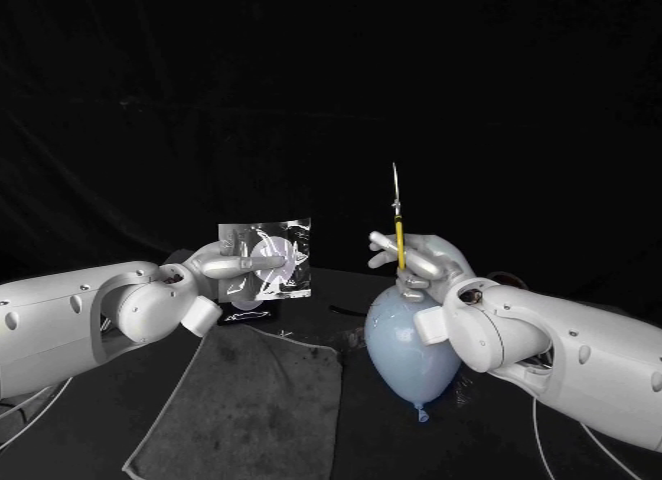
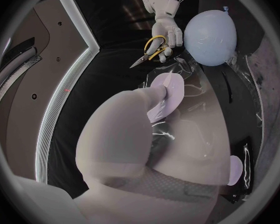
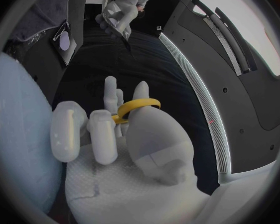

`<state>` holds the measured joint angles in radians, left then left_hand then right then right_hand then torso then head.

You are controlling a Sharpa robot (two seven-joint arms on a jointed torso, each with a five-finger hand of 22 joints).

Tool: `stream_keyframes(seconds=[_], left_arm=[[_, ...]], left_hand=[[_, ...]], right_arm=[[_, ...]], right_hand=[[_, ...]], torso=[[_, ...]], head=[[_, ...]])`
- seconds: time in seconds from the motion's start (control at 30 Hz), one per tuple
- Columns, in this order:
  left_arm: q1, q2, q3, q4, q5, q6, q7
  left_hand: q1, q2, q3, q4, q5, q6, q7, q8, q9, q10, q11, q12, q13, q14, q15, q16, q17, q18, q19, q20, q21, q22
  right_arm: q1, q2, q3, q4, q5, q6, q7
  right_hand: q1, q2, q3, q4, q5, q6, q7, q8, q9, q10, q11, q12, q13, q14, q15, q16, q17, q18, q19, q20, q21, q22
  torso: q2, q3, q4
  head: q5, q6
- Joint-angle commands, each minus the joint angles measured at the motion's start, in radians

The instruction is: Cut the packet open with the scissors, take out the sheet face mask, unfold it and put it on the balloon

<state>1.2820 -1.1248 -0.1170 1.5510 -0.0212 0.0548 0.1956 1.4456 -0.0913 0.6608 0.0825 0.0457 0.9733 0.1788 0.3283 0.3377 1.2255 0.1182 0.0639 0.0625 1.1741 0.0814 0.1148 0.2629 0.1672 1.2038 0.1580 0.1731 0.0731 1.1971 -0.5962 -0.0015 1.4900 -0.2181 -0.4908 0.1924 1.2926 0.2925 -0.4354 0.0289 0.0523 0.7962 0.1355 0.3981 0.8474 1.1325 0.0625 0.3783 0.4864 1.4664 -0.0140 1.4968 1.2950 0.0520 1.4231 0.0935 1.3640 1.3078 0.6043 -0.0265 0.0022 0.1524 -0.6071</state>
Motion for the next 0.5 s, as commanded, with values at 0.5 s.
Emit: stream_keyframes(seconds=[0.5], left_arm=[[-0.001,-0.059,-0.039,0.016,-0.305,0.07,-0.004]], left_hand=[[-0.001,0.01,-0.002,-0.007,0.003,0.001,0.003,0.004,0.026,0.009,0.002,-0.002,0.0,0.004,-0.006,-0.006,0.002,0.013,0.006,-0.003,0.008,0.0]], right_arm=[[0.035,-0.051,0.001,0.02,0.01,0.008,0.05]], right_hand=[[0.017,-0.001,-0.006,-0.009,-0.003,-0.003,0.008,-0.015,0.002,-0.004,0.007,-0.017,-0.009,0.043,0.01,-0.004,-0.012,0.008,-0.004,0.008,-0.011,0.134]], torso=[[0.0,0.0015,-0.003]], head=[[0.031,-0.053]])
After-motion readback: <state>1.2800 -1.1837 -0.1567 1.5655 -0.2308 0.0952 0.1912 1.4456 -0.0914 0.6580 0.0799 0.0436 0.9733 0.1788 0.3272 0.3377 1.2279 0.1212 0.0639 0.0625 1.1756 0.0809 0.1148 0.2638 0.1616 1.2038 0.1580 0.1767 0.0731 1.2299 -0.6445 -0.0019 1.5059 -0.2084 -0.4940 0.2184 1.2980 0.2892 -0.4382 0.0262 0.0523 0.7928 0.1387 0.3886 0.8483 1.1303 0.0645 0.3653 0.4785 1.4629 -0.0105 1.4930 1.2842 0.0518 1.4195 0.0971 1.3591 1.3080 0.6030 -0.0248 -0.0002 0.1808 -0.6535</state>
